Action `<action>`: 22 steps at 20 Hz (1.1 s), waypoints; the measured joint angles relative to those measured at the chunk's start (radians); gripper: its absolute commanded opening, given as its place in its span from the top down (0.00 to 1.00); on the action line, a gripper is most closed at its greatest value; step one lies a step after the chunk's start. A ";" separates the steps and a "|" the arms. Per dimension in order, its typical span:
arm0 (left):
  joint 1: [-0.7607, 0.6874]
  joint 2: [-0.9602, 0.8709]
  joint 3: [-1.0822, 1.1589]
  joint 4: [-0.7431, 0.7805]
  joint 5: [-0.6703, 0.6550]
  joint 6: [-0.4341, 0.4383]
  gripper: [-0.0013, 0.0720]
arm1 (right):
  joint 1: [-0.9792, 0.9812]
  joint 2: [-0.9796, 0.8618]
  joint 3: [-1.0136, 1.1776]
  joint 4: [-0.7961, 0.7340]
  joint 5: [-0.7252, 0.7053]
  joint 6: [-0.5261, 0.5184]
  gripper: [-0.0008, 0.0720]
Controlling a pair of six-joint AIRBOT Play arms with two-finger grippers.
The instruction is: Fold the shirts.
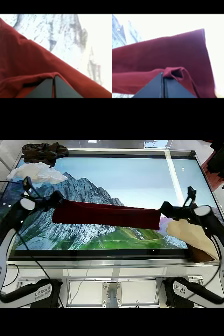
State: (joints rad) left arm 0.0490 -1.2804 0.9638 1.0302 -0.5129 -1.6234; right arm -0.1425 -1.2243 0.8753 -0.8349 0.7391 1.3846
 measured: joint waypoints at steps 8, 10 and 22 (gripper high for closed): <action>-0.014 -0.173 0.020 0.041 0.127 0.025 0.97 | 0.094 -0.239 0.084 0.002 -0.130 0.000 0.95; -0.015 -0.193 0.023 0.046 0.143 0.026 0.79 | 0.100 -0.255 0.090 0.005 -0.140 0.000 0.94; -0.053 -0.129 0.301 -0.007 -0.041 0.145 0.29 | 0.043 -0.057 0.260 -0.216 0.065 0.022 0.37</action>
State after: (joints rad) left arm -0.0044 -1.4090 1.2652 1.0229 -0.5541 -1.4780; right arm -0.0994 -1.2816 1.1355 -1.0512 0.8043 1.4063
